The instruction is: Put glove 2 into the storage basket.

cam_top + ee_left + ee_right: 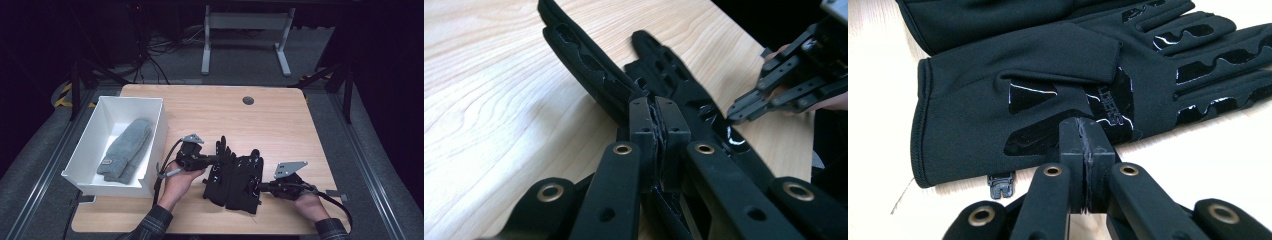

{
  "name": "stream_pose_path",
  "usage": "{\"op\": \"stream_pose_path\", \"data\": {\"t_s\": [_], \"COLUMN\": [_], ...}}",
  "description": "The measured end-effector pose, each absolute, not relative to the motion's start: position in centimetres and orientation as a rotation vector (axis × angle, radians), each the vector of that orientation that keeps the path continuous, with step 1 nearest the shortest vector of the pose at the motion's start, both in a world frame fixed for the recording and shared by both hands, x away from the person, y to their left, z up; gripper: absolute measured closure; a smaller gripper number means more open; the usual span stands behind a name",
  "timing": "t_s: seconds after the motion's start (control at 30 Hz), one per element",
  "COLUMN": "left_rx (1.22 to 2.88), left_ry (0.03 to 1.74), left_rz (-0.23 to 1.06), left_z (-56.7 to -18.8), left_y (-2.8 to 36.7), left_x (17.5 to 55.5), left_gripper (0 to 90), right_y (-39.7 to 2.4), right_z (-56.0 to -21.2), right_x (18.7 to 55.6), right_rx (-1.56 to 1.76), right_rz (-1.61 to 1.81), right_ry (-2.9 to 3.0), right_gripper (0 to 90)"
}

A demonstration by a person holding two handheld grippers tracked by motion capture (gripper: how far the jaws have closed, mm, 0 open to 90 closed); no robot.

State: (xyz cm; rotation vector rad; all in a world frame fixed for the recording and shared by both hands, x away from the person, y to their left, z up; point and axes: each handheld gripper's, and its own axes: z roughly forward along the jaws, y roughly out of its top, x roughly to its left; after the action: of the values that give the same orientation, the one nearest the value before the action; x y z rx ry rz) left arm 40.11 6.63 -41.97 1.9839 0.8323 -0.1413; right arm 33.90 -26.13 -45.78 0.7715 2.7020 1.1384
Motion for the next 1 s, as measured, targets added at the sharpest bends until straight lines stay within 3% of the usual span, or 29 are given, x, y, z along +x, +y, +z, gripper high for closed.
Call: {"op": "stream_pose_path", "data": {"t_s": [1.0], "left_rx": [2.041], "left_ry": [0.742], "left_rz": [-0.241], "left_z": [-42.9], "left_y": [0.8], "left_x": [40.8], "left_gripper": [87.9], "right_y": [-23.0], "right_z": [-46.2], "right_x": [36.1], "right_rx": [0.753], "right_rz": [1.188], "right_ry": [2.715], "right_gripper": [89.6]}}
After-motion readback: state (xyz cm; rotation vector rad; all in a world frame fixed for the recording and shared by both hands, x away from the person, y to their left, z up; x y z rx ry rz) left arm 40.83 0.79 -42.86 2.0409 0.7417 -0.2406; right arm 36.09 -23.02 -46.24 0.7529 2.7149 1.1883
